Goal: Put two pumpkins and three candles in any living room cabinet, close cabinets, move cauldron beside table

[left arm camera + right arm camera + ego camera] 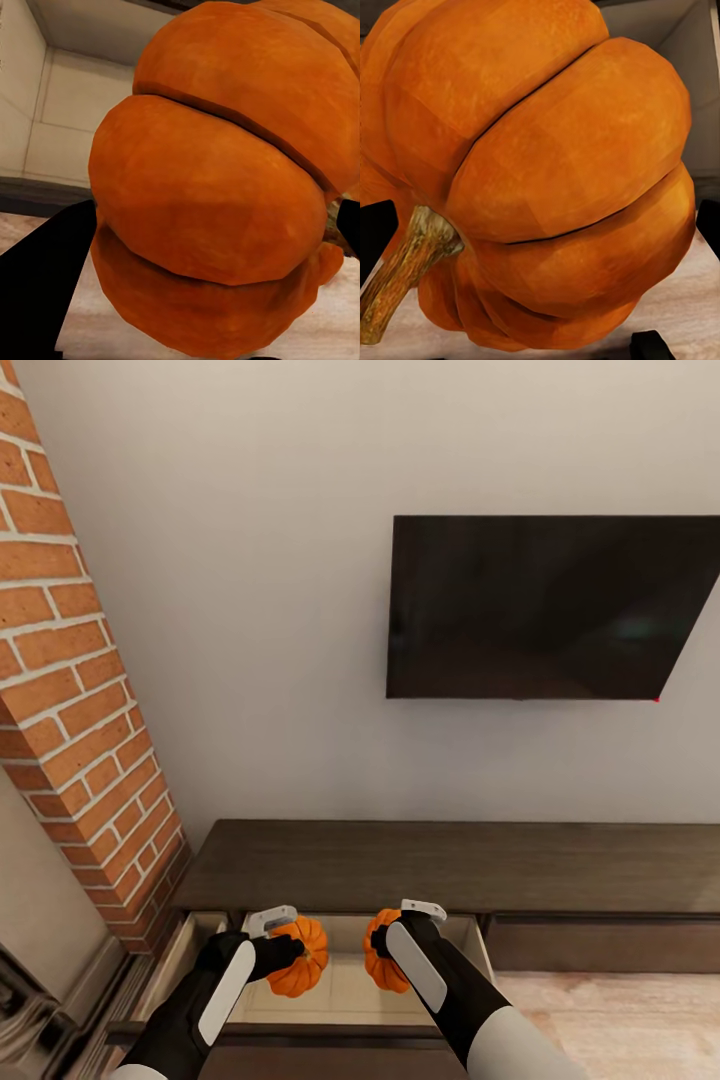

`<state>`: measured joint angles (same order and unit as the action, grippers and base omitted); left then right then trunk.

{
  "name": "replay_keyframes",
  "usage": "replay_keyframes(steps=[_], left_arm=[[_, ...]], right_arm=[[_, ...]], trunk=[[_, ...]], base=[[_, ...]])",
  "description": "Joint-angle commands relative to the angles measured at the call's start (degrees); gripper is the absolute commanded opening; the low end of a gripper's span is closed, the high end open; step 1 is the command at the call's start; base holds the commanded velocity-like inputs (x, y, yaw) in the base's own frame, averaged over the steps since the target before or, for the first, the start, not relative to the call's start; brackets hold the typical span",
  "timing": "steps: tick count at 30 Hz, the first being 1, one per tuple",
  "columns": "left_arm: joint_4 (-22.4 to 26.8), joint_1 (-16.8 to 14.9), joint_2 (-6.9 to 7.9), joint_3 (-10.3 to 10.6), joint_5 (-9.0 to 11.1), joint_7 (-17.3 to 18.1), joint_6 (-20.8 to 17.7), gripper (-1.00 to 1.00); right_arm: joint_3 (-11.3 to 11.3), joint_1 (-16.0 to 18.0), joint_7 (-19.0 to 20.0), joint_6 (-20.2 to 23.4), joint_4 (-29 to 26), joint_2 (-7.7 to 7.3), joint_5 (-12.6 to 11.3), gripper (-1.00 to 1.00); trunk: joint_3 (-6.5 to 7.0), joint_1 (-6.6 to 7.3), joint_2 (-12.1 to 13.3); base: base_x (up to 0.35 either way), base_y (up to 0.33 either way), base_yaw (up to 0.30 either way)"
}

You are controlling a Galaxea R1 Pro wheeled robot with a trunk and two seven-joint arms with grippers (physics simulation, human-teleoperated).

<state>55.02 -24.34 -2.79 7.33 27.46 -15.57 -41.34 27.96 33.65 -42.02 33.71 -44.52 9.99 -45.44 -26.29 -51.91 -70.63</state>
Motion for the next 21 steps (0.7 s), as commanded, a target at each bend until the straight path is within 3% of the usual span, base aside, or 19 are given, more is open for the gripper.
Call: replay_keyframes(steps=[1,21], left_arm=[[0.00,0.00,0.03,-0.01,0.05,0.01,0.21,-1.00],[-0.09,0.00,0.26,-0.03,0.05,0.01,0.47,-1.00]], right_arm=[[0.00,0.01,0.07,-0.23,0.04,0.00,0.00,-1.00],[0.08,0.01,0.10,-2.42,0.04,0.00,0.00,-1.00]], trunk=[[-0.18,-0.23,-0.42],[-3.77,-4.62,-8.44]], base=[[0.000,0.000,0.000],[0.000,0.000,0.000]])
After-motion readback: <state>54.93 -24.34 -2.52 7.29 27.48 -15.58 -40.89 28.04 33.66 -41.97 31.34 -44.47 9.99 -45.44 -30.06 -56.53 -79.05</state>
